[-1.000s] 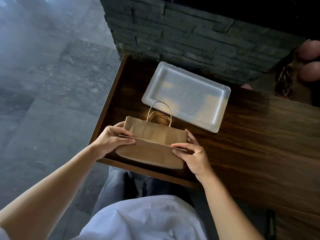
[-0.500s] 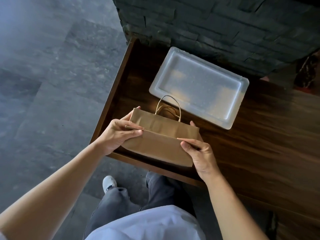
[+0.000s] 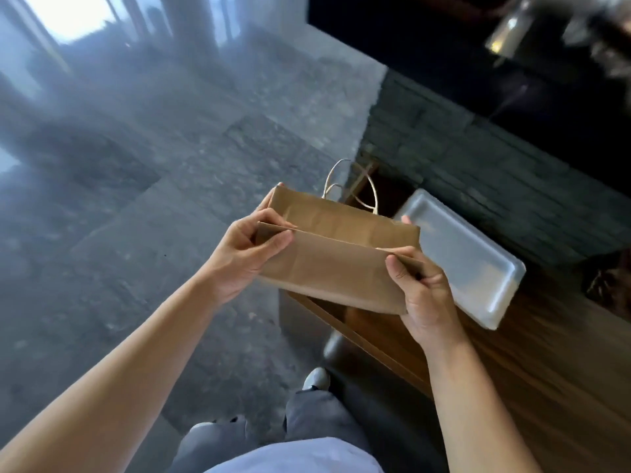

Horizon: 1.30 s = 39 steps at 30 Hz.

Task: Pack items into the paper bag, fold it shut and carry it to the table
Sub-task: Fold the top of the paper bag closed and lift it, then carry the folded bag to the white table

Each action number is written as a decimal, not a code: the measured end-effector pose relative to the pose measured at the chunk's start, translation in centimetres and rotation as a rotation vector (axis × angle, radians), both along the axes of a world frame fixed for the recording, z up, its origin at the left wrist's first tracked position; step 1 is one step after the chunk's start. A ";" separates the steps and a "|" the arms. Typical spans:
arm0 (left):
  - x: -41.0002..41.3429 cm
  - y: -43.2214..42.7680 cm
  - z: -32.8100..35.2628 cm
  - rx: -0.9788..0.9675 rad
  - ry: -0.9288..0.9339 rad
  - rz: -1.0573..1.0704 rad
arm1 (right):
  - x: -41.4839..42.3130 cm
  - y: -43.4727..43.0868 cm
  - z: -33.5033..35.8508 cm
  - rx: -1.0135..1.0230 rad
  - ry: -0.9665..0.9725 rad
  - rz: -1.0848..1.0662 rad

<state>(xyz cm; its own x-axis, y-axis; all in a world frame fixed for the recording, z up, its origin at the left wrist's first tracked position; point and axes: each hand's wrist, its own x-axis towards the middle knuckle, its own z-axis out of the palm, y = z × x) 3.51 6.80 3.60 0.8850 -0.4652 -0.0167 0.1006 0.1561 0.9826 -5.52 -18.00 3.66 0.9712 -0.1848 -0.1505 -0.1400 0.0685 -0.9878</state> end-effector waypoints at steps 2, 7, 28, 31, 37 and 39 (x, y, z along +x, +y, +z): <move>-1.5 6.6 1.5 0.010 -0.019 0.100 | 1.6 5.3 1.4 0.033 -0.012 0.116; -7.6 25.5 3.8 0.028 -0.016 0.429 | 4.9 23.3 3.6 0.100 -0.043 0.493; -49.4 71.3 1.0 0.122 0.216 1.945 | -13.6 94.7 1.2 0.259 0.230 1.760; -51.0 78.8 1.4 0.090 0.231 2.041 | -15.9 104.2 1.1 0.250 0.241 1.830; -53.2 93.1 4.4 0.049 0.216 2.189 | -18.9 121.5 4.0 0.250 0.259 1.927; -54.0 97.2 5.1 0.012 0.202 2.224 | -19.8 126.3 4.9 0.256 0.260 1.956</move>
